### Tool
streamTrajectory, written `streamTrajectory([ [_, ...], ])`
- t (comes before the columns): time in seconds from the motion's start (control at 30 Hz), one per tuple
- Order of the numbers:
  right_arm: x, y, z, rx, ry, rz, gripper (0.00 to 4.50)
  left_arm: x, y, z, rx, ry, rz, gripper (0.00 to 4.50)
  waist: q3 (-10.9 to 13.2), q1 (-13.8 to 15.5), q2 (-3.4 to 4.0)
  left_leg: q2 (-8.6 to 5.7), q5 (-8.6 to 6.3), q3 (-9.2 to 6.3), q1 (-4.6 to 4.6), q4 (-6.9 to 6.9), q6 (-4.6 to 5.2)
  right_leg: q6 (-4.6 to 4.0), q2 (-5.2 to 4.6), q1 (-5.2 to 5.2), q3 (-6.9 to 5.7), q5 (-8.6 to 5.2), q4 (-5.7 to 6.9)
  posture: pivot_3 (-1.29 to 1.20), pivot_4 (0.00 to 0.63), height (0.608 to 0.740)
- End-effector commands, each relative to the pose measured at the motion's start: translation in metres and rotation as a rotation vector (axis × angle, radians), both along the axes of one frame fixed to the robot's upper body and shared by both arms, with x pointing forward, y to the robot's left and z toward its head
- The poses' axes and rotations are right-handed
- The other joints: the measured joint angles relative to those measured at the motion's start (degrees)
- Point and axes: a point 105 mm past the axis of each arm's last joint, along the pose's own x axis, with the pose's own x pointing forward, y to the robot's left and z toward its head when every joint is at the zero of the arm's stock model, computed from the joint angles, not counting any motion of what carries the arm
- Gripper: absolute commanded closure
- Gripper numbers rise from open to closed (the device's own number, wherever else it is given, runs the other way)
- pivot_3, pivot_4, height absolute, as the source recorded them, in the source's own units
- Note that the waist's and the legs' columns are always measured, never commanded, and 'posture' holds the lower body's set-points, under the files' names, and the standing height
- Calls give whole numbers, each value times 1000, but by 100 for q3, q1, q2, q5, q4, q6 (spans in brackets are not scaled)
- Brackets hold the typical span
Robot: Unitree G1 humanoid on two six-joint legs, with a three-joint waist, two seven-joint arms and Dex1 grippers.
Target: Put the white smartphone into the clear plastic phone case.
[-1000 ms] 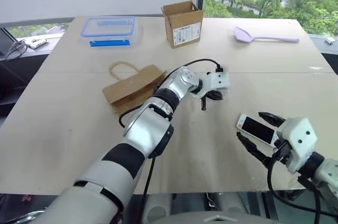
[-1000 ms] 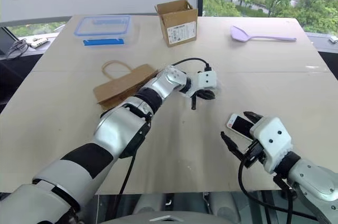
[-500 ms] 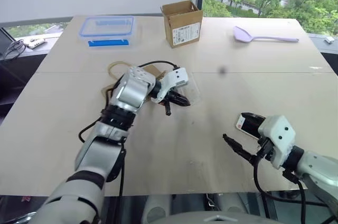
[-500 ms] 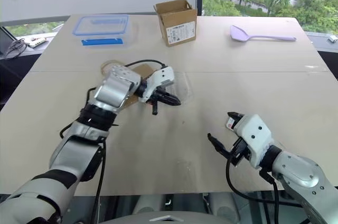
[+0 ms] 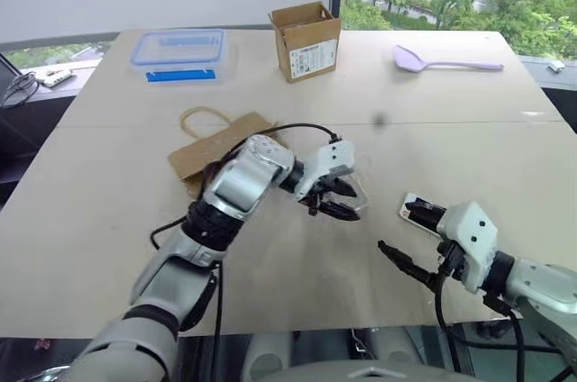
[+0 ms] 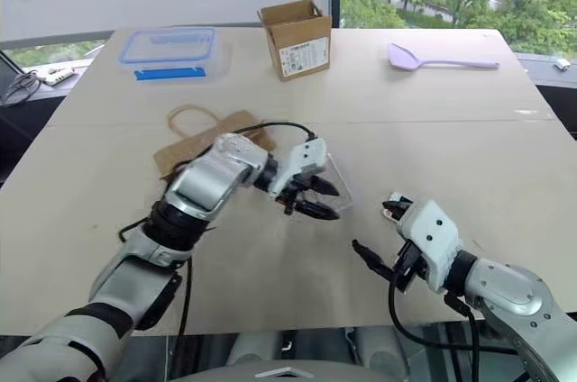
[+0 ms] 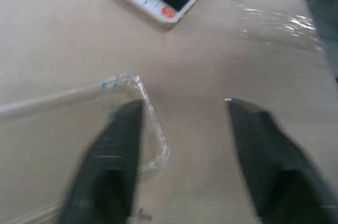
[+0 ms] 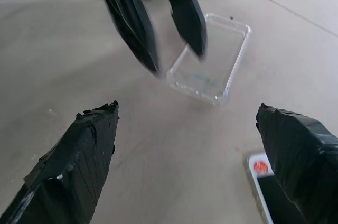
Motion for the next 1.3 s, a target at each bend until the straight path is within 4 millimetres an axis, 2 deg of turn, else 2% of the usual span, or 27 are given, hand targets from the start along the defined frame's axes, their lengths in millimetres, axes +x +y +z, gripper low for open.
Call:
streamTrajectory([
  [0.03, -5, 1, 10, 4, -44, 0, 0, 12, 26, 19, -22, -148, -159, 1908, -1, 15, 1, 1, 0, 1, 3, -1, 0, 0, 1, 0, 1, 0, 0, 0, 150, 740],
  [0.13, -7, 1, 10, 13, -42, -18, 0, 27, 32, 17, -18, -180, -196, 1908, -1, 97, 0, -2, 0, 3, 4, 3, 0, 0, -1, 6, -1, -2, -4, 0, 150, 740],
  [0.27, -13, 0, 8, 9, -29, -48, 0, 45, 19, 2, 0, -233, -257, 1908, -3, 192, -3, -12, 0, 6, -14, 14, 0, 1, -6, 6, 5, -2, -14, 0, 150, 740],
  [0.47, -18, -3, 8, 13, -28, -83, 0, 51, 12, -28, 118, -270, -333, 1908, -1, 126, -5, -18, -3, -2, -46, 29, 5, 12, -5, -7, 5, 18, -20, 0, 150, 740],
  [0.6, -22, -5, 7, 17, -30, -100, 0, 55, 6, -40, 174, -299, -317, 1908, -2, 148, -5, -17, -3, -13, -42, 29, 6, 14, -3, -9, -2, 16, -9, 0, 150, 740],
  [0.67, -23, -5, 7, 21, -32, -106, 0, 57, 6, -42, 188, -320, -308, 2402, -6, 146, -8, -17, -3, -14, -37, 29, 6, 21, -3, -4, -2, 12, -8, 0, 150, 740],
  [0.77, -25, -6, 7, 18, -30, -110, 0, 58, 5, -46, 190, -299, -287, 2402, -17, 145, -10, -16, -3, -10, -25, 30, 6, 11, -4, 5, 2, 1, -8, 0, 150, 740],
  [0.8, -25, -6, 7, 18, -30, -109, 0, 58, 6, -47, 197, -291, -283, 3052, -18, 146, -11, -16, -3, -10, -23, 31, 6, 7, -4, 7, 2, -1, -7, 0, 150, 740],
  [0.9, -25, -5, 8, 17, -31, -102, 0, 58, 10, -54, 226, -255, -249, 4299, -24, 148, -13, -16, -3, -10, -18, 31, 6, 6, -4, 12, 2, -1, -6, 0, 150, 740],
  [0.93, -25, -4, 8, 17, -30, -97, 0, 59, 11, -55, 228, -237, -231, 4453, -26, 148, -15, -16, -3, -10, -13, 31, 6, 4, -4, 19, 2, 0, -6, 0, 150, 740],
  [1.03, -25, -5, 9, -1, -24, -82, 0, 59, 16, -54, 220, -180, -193, 4453, -28, 147, -19, -16, -3, -8, 9, 31, 6, 9, -4, 37, 3, -4, -7, 0, 150, 740],
  [1.13, -24, -6, 11, -9, -26, -74, 0, 58, 19, -44, 172, -97, -144, 4453, -28, 113, -18, -12, -3, -4, 28, 28, 5, 10, -3, 49, 6, -7, -6, 0, 150, 740],
  [1.23, -22, -6, 12, -25, -27, -64, 0, 44, 20, -31, 116, -47, -142, 4453, -27, -9, -17, -7, -3, 1, 30, 21, 5, 7, -2, 48, 13, -5, -6, 0, 150, 740],
  [1.3, -19, -7, 9, -59, -19, -72, 0, 27, 21, -26, 101, 7, -96, 4453, -27, -52, -16, -2, -3, 5, 35, 5, 5, -10, -1, 44, 21, 5, -7, 0, 150, 740],
])
